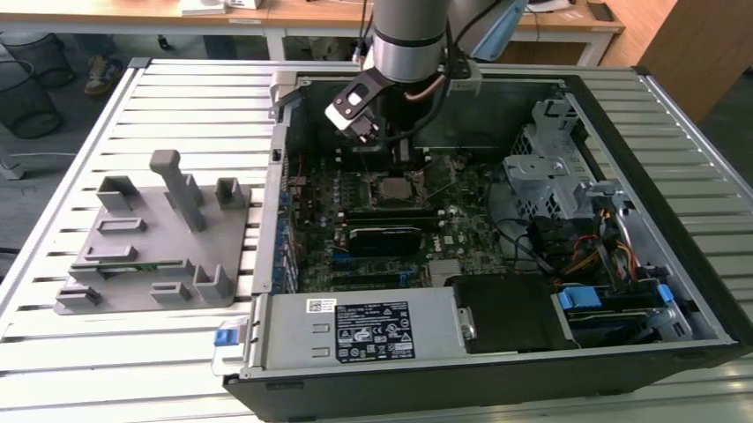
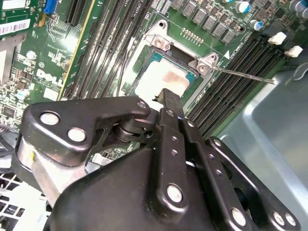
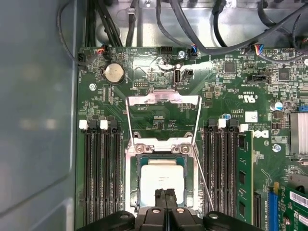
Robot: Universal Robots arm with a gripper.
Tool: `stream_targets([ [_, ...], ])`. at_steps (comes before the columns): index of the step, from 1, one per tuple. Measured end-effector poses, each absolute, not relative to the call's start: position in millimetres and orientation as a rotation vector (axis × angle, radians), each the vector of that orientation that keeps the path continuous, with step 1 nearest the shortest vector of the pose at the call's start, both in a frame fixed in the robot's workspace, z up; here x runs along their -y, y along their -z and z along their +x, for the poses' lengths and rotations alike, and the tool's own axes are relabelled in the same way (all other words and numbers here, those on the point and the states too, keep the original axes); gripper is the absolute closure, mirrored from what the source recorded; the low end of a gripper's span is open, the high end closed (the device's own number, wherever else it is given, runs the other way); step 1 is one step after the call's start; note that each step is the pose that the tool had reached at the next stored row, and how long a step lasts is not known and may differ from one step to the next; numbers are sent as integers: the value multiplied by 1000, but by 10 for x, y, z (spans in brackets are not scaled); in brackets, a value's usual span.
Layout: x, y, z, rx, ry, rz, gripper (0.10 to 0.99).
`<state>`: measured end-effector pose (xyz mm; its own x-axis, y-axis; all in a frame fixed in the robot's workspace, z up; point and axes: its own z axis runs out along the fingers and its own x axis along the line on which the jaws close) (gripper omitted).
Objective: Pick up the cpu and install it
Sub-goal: 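Close the cpu cover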
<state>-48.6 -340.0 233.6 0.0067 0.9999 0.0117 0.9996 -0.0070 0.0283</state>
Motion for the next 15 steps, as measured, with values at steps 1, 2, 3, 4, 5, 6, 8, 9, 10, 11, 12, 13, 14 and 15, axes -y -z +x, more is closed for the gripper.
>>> stream_targets([
  [1,3400,-2350,-487,-2205,-44,2220,980],
  [2,3400,-2363,-486,-2205,-44,2221,980],
  [3,3400,-2378,-486,-2205,-44,2220,980],
  [4,3400,-2392,-486,-2205,-44,2221,980],
  [5,3400,-2407,-486,-2205,-44,2221,980],
  [6,3400,-2422,-486,-2205,-44,2221,980],
  [8,3400,-2451,-486,-2205,-44,2221,980],
  [9,3400,-2466,-486,-2206,-44,2221,980],
  [10,3400,-2483,-486,-2206,-44,2221,980],
  [11,3400,-2502,-486,-2206,-43,2221,980],
  [12,3400,-2523,-487,-2206,-43,2221,980],
  [13,3400,-2549,-487,-2206,-43,2221,980],
  [14,3400,-2573,-486,-2206,-43,2221,980],
  [15,3400,-2594,-487,-2206,-43,2221,980],
])
